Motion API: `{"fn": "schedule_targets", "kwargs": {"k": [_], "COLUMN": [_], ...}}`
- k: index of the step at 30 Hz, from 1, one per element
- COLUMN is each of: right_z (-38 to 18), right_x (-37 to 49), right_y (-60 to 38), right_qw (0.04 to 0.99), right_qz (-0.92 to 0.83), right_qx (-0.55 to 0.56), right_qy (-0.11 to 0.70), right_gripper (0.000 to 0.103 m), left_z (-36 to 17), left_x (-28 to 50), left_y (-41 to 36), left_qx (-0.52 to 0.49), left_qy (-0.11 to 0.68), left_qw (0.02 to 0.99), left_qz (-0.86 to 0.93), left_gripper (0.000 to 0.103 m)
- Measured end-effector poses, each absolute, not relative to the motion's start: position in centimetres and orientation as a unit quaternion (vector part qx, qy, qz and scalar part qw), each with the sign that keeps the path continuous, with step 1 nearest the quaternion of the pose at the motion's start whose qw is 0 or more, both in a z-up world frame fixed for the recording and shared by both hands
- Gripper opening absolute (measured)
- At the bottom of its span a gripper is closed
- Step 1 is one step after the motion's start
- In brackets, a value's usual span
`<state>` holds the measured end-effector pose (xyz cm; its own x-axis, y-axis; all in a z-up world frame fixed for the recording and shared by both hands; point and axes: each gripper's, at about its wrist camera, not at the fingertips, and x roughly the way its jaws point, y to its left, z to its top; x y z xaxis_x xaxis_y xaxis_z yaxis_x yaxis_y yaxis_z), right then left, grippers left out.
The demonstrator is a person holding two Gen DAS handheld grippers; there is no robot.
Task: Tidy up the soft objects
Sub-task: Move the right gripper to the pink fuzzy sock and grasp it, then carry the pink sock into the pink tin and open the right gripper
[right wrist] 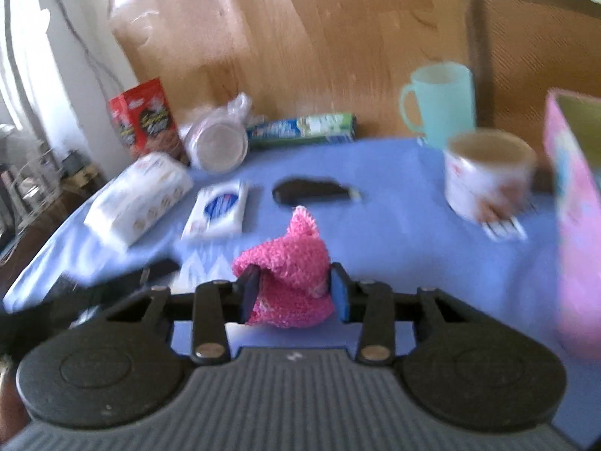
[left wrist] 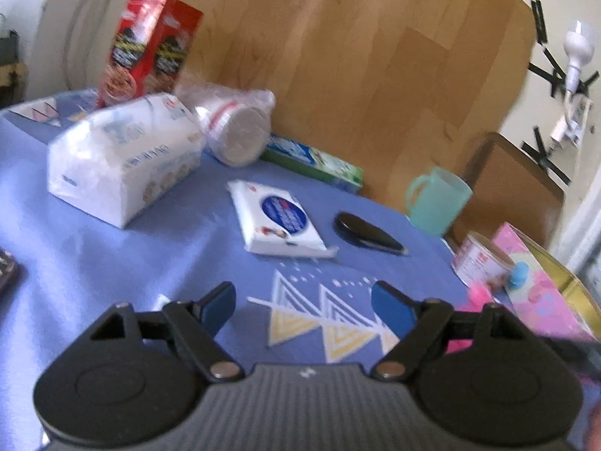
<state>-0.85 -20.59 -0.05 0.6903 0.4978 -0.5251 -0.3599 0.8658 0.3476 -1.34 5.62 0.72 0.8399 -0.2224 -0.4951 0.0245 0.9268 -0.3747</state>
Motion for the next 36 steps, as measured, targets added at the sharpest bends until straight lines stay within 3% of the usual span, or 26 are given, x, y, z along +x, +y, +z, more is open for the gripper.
{"fn": "schedule_targets", "kwargs": {"k": [4, 7, 11, 12, 14, 16, 18, 19, 22, 30, 33, 34, 35, 36], "right_z": [-0.3, -0.4, -1.1, -1.4, -2.1, -3.1, -3.8, -4.0, -3.7, 0.0, 1.1, 1.4, 1.5, 1.6], "right_x": [-3.8, -4.9, -5.1, -5.2, -5.0, -4.6, -4.9, -5.2, -5.6, -7.2, -6.1, -5.1, -3.8, -2.4], "right_y": [-23.2, -22.9, -21.7, -21.1, -19.9, -18.7, -18.3, -17.9, -19.2, -27.5, -31.2, -32.5, -33.6, -34.5], "right_qw": [0.912, 0.931, 0.931, 0.932, 0.934, 0.930, 0.932, 0.939, 0.945, 0.986, 0.989, 0.988, 0.987, 0.986], "right_qz": [0.223, 0.195, 0.223, 0.230, 0.230, 0.232, 0.230, 0.215, 0.211, 0.085, 0.025, 0.008, -0.009, -0.031], "right_qx": [0.117, 0.090, 0.072, 0.055, 0.019, -0.004, -0.020, -0.044, -0.025, 0.014, 0.026, 0.031, 0.032, 0.029], "right_qy": [0.323, 0.295, 0.280, 0.276, 0.273, 0.285, 0.278, 0.266, 0.248, 0.145, 0.143, 0.148, 0.155, 0.163], "right_gripper": [0.051, 0.074, 0.085, 0.085, 0.085, 0.084, 0.072, 0.056, 0.048, 0.049, 0.050, 0.055, 0.057, 0.066], "left_z": [0.8, 1.1, 2.6, 2.6, 2.2, 1.3, 1.2, 1.5, 2.9, 8.8, 9.9, 10.0, 10.0, 9.9], "left_x": [-1.4, -1.8, -2.8, -2.9, -2.7, -2.3, -2.5, -2.5, -2.7, -0.5, 0.6, 1.1, 1.7, 2.3], "left_y": [4.1, 1.7, -1.6, -2.3, -3.4, -3.5, -3.7, -4.0, -5.4, -15.2, -19.7, -21.0, -22.1, -23.2], "left_qx": [-0.208, -0.234, -0.201, -0.186, -0.165, -0.187, -0.202, -0.198, -0.174, -0.113, -0.078, -0.065, -0.054, -0.040], "left_qy": [0.307, 0.325, 0.319, 0.321, 0.338, 0.359, 0.362, 0.360, 0.347, 0.297, 0.277, 0.273, 0.271, 0.274], "left_qw": [0.917, 0.890, 0.885, 0.888, 0.889, 0.875, 0.868, 0.870, 0.881, 0.874, 0.889, 0.900, 0.909, 0.916], "left_qz": [-0.145, -0.219, -0.274, -0.273, -0.262, -0.265, -0.273, -0.275, -0.272, -0.367, -0.356, -0.334, -0.312, -0.292], "left_gripper": [0.082, 0.082, 0.092, 0.091, 0.077, 0.076, 0.063, 0.059, 0.059, 0.064, 0.085, 0.092, 0.092, 0.092]}}
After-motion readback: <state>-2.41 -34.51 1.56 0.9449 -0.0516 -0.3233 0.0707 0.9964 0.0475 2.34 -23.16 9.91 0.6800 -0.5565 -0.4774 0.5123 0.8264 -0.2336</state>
